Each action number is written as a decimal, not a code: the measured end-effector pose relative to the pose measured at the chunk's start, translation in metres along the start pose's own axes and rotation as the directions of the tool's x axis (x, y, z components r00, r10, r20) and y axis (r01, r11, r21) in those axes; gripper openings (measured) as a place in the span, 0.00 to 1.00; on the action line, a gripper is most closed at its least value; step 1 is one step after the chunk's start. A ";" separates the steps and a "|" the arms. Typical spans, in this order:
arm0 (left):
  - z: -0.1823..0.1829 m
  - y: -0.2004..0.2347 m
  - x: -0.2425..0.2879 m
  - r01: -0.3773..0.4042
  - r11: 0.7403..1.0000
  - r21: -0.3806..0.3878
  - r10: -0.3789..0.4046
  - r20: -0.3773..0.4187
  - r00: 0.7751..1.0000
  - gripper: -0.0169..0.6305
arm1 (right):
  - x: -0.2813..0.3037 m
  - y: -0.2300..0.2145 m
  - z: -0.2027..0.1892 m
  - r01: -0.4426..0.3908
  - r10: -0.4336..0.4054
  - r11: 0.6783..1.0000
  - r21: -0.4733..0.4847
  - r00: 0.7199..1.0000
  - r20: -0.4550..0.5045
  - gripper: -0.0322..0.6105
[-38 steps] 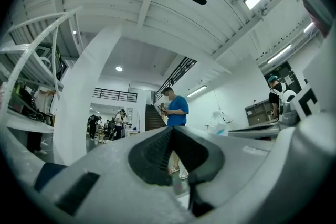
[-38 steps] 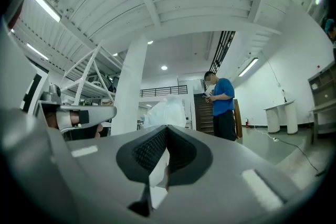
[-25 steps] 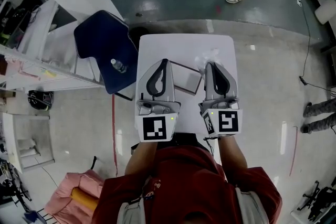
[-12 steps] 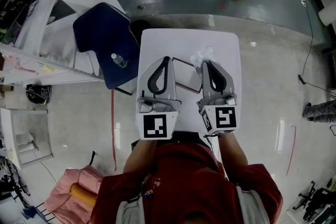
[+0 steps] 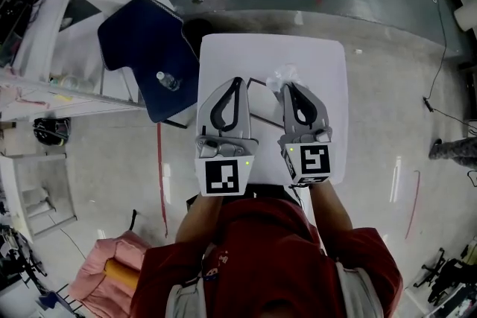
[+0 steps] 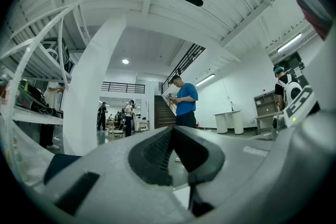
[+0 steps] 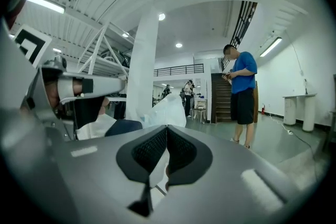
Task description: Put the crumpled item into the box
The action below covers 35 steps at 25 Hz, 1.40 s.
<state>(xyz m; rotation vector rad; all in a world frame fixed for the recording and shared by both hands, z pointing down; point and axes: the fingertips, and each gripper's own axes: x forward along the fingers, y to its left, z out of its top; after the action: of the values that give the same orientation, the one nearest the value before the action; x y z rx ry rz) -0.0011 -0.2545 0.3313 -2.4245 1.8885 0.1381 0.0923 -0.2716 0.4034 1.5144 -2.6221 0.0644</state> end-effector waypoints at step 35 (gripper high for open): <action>-0.056 0.083 0.017 -0.076 0.993 -0.093 0.072 -0.044 0.996 0.03 | 0.071 0.034 -0.256 -0.158 0.124 0.987 0.006 0.745 -0.655 0.05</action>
<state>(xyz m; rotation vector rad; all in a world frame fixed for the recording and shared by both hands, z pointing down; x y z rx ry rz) -0.0762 -0.2970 0.3851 -2.4347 2.0352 0.1883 0.0476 -0.2918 0.6670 1.0086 -2.1234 0.4544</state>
